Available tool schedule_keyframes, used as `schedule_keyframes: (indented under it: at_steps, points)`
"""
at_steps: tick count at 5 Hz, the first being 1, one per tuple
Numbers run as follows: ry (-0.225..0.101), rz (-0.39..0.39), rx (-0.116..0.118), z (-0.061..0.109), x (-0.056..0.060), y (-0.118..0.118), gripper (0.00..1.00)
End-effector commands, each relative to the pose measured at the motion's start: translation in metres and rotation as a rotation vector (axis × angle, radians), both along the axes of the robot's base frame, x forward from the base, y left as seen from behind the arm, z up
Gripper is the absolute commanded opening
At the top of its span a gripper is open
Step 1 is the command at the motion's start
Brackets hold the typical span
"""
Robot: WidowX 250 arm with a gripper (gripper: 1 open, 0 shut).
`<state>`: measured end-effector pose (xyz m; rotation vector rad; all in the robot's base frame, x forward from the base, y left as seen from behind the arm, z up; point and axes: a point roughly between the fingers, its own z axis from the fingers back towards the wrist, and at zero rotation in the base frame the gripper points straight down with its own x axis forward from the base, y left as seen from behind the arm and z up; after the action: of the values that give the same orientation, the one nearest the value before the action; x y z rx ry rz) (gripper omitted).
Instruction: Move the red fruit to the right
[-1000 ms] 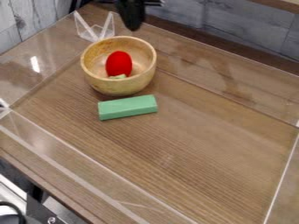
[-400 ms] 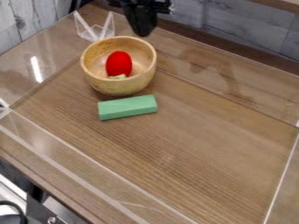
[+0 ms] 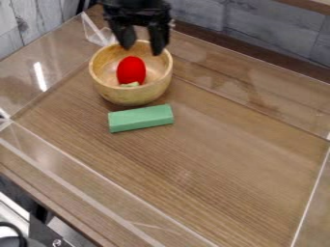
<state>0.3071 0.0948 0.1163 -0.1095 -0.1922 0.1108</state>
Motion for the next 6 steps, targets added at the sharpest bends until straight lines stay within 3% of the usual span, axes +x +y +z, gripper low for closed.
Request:
schedule_keyframes:
  at_steps: [1,3,4,5,6]
  points:
    - [-0.038,0.009,0.032,0.004,0.004,0.001,1.00]
    - [-0.012,0.030,0.051,-0.022,0.010,-0.008,1.00]
    - [-0.004,0.037,0.060,-0.036,0.008,-0.005,1.00]
    - [0.004,0.039,0.065,-0.048,0.005,-0.006,0.00]
    - [-0.002,0.026,0.064,-0.039,0.008,0.000,0.00]
